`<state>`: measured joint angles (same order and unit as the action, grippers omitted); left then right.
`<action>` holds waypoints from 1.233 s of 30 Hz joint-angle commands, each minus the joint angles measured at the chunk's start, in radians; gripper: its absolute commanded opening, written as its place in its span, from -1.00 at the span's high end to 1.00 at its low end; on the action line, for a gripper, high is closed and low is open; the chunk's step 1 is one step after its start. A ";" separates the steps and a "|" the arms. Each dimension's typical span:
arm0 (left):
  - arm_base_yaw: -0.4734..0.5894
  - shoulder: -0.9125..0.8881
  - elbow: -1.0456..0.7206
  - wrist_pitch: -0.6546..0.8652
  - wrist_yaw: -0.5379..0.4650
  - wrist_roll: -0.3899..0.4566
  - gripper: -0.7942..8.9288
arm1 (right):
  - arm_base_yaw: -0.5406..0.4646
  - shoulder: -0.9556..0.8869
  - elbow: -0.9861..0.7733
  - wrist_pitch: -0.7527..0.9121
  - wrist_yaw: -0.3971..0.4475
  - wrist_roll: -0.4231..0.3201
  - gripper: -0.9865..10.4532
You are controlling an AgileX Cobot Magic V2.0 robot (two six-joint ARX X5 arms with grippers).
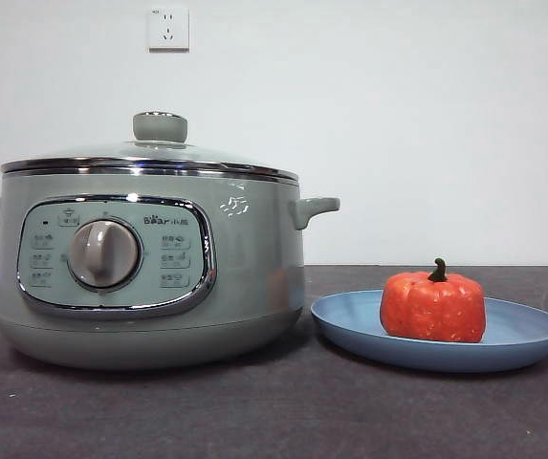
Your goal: Take the pumpkin out from the steamer,put the pumpkin in the blue plate,close the lid
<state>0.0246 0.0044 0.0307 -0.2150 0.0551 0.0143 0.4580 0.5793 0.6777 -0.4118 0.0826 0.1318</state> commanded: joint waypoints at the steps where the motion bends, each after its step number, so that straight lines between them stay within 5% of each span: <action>1: 0.003 -0.003 -0.012 -0.010 0.001 -0.014 0.84 | 0.001 -0.002 -0.009 0.006 0.002 0.009 0.86; 25: 0.003 -0.003 -0.012 -0.010 0.001 -0.014 0.84 | 0.001 -0.002 -0.009 0.002 0.002 0.008 0.86; 33: 0.003 -0.003 -0.012 -0.010 0.000 -0.014 0.84 | -0.044 -0.132 -0.058 -0.089 0.022 -0.145 0.86; 37: 0.003 -0.003 -0.012 -0.010 0.001 -0.014 0.84 | -0.146 -0.240 -0.186 -0.009 -0.010 -0.150 0.86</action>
<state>0.0246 0.0044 0.0307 -0.2150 0.0551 0.0067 0.3313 0.3565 0.5392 -0.4271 0.0845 0.0021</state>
